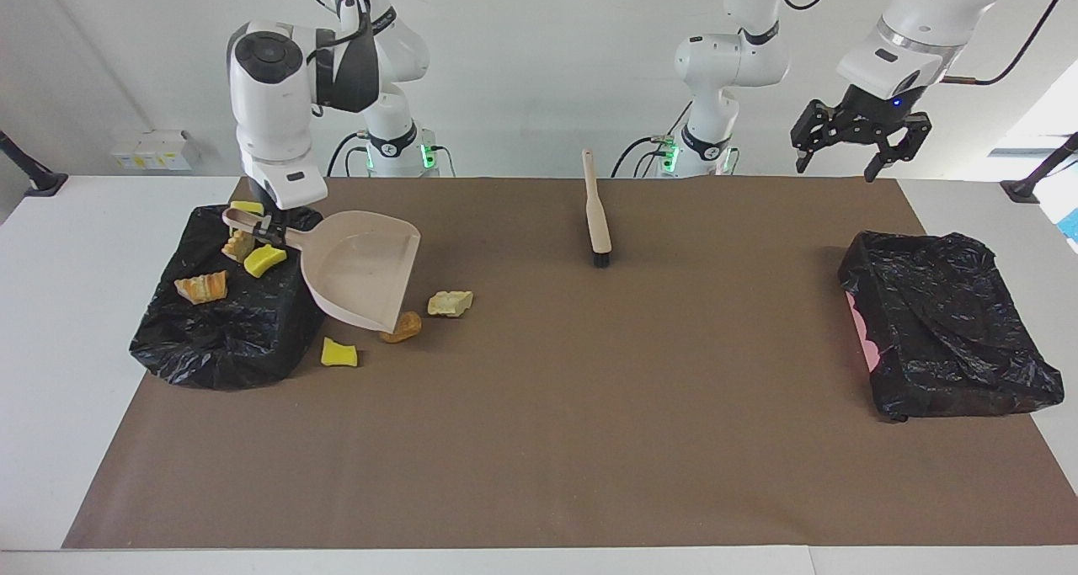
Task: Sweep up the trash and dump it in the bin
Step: 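Bring the empty dustpan back to the table center with the right gripper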
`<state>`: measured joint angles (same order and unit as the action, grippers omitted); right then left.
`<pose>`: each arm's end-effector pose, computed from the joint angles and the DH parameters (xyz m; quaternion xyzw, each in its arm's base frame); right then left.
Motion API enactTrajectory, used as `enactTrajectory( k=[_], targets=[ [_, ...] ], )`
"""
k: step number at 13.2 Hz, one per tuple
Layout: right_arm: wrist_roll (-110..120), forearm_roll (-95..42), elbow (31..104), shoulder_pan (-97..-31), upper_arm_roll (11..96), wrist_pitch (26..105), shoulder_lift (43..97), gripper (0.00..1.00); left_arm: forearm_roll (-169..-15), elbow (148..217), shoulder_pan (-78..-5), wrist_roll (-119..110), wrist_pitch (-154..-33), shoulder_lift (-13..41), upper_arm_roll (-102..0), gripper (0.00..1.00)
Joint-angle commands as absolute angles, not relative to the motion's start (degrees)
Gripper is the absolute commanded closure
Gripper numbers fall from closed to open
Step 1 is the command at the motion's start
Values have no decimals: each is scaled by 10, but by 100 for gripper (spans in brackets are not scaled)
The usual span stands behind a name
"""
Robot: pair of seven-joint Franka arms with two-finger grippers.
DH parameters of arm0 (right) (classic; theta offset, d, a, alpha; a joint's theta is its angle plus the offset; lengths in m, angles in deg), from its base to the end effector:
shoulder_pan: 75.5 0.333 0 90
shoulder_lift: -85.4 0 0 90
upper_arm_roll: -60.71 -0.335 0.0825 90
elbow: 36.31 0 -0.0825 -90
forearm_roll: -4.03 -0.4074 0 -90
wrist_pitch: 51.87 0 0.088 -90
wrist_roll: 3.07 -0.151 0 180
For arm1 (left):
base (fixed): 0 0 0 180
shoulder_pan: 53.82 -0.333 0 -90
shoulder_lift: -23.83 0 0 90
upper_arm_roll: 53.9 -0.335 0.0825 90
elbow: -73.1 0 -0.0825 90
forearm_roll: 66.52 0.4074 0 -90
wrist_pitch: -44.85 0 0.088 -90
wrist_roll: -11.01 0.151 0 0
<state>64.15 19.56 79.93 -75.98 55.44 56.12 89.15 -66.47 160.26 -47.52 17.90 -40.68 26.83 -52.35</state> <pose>0.5466 0.0151 0.4396 0.7733 0.6194 -0.1007 0.0906 0.5481 -0.0759 0.6465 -0.9917 0.1282 -0.0120 0.0010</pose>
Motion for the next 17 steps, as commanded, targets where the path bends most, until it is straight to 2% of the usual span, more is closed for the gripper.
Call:
enactTrajectory(
  k=[1,8,10,13,17],
  targets=[
    [533,153,751,-716,555,554,826,100,-661,1604,-485,181,-403,274,-519,0],
    [171,72,670,-580,555,583,751,100,-659,1604,-485,181,-402,274,-531,0],
    [8,38,658,-559,555,611,724,100,-659,1604,-486,181,-402,274,-532,0],
    [-152,-1,584,-505,555,604,647,100,-659,1604,-486,181,-403,274,-532,0],
    [-339,2,422,-454,556,562,518,100,-659,1604,-486,181,-403,274,-532,0]
  ],
)
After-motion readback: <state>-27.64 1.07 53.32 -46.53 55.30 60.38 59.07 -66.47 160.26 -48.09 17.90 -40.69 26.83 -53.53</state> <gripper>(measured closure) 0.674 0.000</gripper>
